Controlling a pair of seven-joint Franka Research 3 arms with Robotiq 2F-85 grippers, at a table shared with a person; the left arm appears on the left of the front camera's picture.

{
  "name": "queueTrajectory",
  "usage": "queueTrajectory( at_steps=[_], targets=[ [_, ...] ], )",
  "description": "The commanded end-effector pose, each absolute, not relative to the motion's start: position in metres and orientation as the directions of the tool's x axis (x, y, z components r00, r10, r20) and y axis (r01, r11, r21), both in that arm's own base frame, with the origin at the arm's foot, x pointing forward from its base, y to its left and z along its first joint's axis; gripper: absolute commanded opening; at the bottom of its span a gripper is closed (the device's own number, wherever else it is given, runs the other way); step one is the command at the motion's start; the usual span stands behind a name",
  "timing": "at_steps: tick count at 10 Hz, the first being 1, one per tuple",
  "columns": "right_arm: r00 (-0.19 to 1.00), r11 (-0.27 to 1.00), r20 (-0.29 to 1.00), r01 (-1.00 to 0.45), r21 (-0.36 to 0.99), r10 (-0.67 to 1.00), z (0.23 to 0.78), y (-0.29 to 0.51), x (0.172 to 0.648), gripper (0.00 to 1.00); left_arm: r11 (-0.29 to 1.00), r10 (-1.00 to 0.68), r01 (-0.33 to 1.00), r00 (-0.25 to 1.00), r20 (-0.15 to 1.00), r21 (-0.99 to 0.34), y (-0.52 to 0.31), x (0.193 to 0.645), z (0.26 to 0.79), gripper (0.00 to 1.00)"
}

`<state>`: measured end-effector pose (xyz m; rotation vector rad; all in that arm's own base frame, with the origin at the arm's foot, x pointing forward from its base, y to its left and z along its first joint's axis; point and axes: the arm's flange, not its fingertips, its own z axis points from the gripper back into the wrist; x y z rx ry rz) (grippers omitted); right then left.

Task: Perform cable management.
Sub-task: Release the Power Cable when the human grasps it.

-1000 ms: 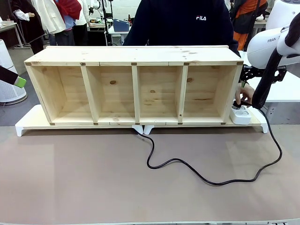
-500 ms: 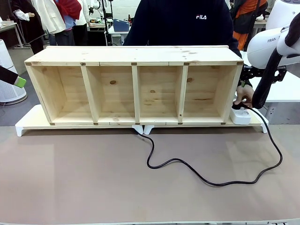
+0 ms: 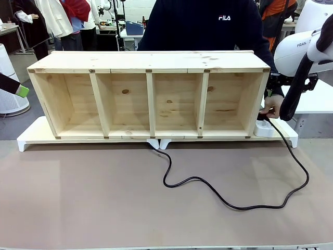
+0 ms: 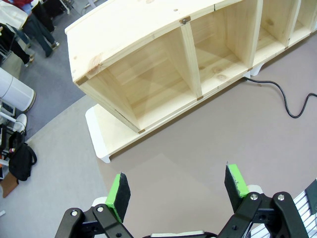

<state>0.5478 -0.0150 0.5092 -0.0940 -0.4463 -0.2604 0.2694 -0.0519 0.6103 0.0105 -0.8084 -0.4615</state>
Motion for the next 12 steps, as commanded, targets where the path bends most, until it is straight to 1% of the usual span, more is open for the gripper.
queueTrajectory(
  at_steps=[1, 12],
  targets=[
    [0.869, 0.962, 0.438, 0.271, -0.03, -0.231, 0.5095, -0.014, 0.5477, 0.97, 0.902, -0.4, 0.391, 0.594, 0.698, 0.184, -0.052, 0.2711, 0.6103, 1.0],
    [0.869, 0.962, 0.438, 0.271, -0.03, -0.231, 0.5095, -0.014, 0.5477, 0.97, 0.902, -0.4, 0.391, 0.594, 0.698, 0.184, -0.052, 0.2711, 0.6103, 1.0]
  ],
)
